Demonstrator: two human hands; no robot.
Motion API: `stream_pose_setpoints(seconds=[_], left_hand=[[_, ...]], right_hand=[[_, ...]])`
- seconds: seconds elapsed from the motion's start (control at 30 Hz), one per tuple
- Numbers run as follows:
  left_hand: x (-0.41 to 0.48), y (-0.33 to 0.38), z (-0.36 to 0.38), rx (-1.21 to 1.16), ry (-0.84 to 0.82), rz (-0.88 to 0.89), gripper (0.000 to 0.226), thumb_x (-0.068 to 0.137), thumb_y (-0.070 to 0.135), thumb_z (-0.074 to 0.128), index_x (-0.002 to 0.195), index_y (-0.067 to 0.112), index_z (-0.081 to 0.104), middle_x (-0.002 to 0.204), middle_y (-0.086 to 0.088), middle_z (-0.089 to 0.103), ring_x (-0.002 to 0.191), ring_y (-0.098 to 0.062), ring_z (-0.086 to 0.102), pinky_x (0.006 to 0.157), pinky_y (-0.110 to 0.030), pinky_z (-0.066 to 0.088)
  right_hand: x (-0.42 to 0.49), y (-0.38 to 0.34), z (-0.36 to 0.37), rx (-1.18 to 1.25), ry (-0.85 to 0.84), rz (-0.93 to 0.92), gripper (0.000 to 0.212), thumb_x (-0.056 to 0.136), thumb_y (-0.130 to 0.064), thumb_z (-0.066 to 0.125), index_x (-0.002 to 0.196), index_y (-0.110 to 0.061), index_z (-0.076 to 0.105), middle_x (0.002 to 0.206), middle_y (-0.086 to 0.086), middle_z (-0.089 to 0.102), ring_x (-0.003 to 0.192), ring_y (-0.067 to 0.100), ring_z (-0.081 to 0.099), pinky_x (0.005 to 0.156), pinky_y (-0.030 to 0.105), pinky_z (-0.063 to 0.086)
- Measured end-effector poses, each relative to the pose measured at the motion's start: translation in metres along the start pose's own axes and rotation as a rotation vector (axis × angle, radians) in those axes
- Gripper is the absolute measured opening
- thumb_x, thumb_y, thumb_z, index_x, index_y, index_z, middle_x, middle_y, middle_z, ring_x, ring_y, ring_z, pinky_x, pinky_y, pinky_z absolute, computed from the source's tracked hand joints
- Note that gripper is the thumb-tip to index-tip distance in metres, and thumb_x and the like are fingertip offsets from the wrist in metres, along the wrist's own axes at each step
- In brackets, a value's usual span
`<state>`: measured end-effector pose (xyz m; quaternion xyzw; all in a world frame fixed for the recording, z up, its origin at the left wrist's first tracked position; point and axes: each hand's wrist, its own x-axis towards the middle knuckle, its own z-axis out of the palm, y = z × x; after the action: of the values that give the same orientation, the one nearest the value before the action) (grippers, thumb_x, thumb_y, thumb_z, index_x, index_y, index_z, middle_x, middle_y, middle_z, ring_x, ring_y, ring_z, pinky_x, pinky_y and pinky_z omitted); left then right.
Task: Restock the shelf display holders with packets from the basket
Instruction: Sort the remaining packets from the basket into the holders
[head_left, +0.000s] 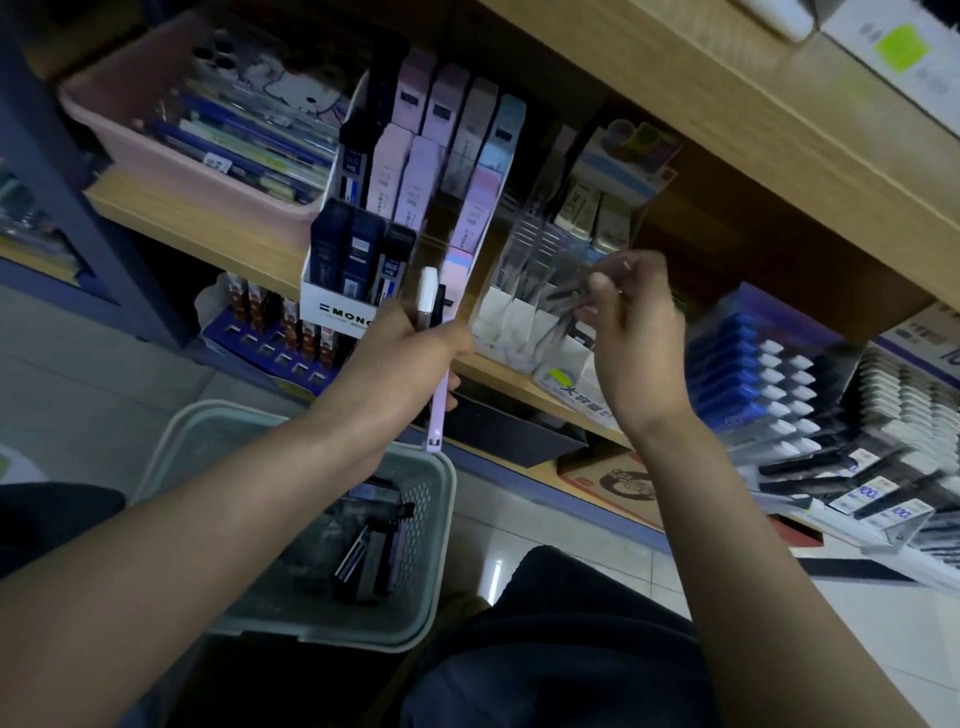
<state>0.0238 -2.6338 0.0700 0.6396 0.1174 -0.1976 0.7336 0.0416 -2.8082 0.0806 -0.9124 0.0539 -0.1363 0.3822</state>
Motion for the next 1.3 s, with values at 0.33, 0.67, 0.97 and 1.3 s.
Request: stream_pose_setpoints(seconds=[0.33,0.67,0.97,1.3], left_hand=[[0.001,0.001,-0.002,-0.061,-0.032,0.036,0.017,0.097,0.010,0.045,0.110,0.006,0.055,0.092,-0.007,0.063,0.070,-0.011,0.064,0.053,-0.014,0.053],[-0.002,0.002,0.000,-0.067,-0.047,0.051,0.018,0.098,0.006,0.043,0.103,0.012,0.060,0.096,-0.002,0.069,0.077,-0.010,0.069,0.063,-0.023,0.058],[0.003,0.001,0.000,-0.068,0.068,0.081,0.018,0.096,0.012,0.049,0.106,0.018,0.062,0.099,0.005,0.069,0.094,-0.006,0.063,0.077,-0.021,0.050],[0.004,0.009,-0.005,0.001,0.109,0.298,0.020,0.096,0.013,0.048,0.102,0.026,0.063,0.096,0.008,0.069,0.089,-0.005,0.067,0.082,-0.020,0.053]], right_hand=[[0.020,0.008,0.013,-0.288,0.095,-0.116,0.020,0.091,-0.009,0.053,0.110,-0.015,0.053,0.098,-0.002,0.059,0.092,0.018,0.057,0.075,0.041,0.049],[0.029,0.022,0.019,-0.515,0.067,-0.093,0.016,0.091,-0.011,0.055,0.102,-0.009,0.065,0.113,0.011,0.055,0.104,0.026,0.054,0.083,0.036,0.046],[-0.001,-0.024,0.021,-0.082,-0.154,0.030,0.027,0.100,-0.026,0.041,0.090,-0.014,0.062,0.086,0.002,0.065,0.079,0.019,0.063,0.075,0.039,0.051],[-0.025,-0.039,0.014,0.536,-0.533,0.412,0.016,0.092,-0.006,0.053,0.105,0.003,0.056,0.078,0.006,0.061,0.059,0.006,0.059,0.057,0.015,0.054]])
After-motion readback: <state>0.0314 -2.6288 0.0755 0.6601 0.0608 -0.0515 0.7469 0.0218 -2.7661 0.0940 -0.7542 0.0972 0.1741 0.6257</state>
